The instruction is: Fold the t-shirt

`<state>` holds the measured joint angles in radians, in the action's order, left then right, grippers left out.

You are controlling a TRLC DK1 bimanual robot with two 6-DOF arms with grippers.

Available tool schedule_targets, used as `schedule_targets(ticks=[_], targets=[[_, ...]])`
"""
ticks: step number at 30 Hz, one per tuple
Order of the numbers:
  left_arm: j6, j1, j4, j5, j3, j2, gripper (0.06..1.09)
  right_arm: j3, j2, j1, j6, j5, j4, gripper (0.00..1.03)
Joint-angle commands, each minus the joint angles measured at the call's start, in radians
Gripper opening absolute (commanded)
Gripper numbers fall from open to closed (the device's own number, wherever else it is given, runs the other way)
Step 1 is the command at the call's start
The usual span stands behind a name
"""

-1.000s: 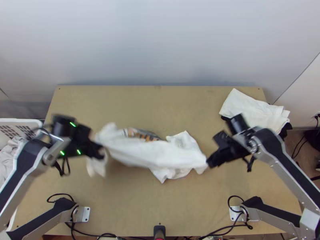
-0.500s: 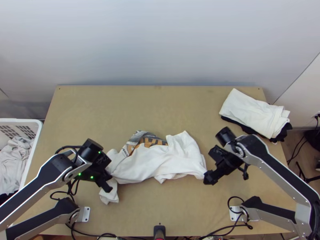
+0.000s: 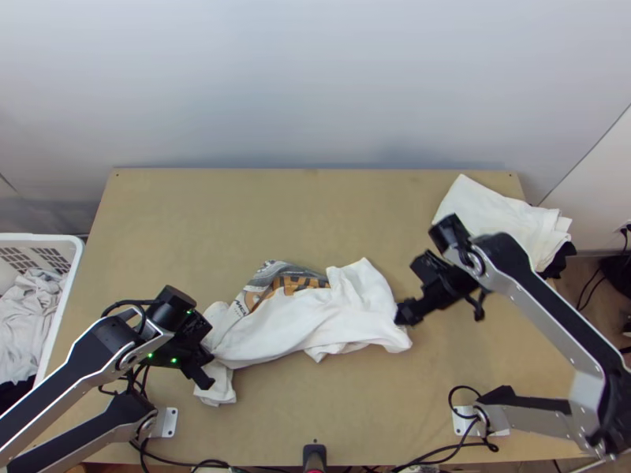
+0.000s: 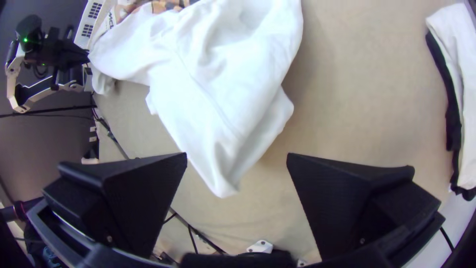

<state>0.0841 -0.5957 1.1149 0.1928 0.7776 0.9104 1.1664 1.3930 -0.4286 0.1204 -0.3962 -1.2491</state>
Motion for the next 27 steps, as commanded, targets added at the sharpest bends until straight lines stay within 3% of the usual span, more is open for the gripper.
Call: schedule_targets(ticks=[1, 11, 18, 22, 23, 27], targets=[[0.002, 0.019, -0.003, -0.009, -0.015, -0.008, 0.12, 0.107, 0.152, 0.004, 0.005, 0.000, 0.088, 0.92], [-0.001, 0.060, -0.001, -0.009, -0.021, -0.008, 0.12, 0.110, 0.317, 0.007, 0.025, 0.000, 0.220, 0.91], [0.002, 0.089, 0.002, -0.010, -0.024, -0.016, 0.12, 0.101, 0.325, 0.008, 0.032, -0.001, 0.292, 0.53], [0.002, 0.089, -0.006, -0.010, -0.026, -0.008, 0.12, 0.098, 0.302, 0.004, 0.051, -0.003, 0.312, 0.08], [0.002, 0.089, -0.007, -0.010, -0.026, -0.007, 0.12, 0.096, 0.285, 0.004, 0.056, -0.003, 0.312, 0.03], [0.005, 0.091, -0.010, -0.010, -0.028, -0.001, 0.12, 0.095, 0.202, 0.014, 0.067, -0.001, 0.264, 0.03]])
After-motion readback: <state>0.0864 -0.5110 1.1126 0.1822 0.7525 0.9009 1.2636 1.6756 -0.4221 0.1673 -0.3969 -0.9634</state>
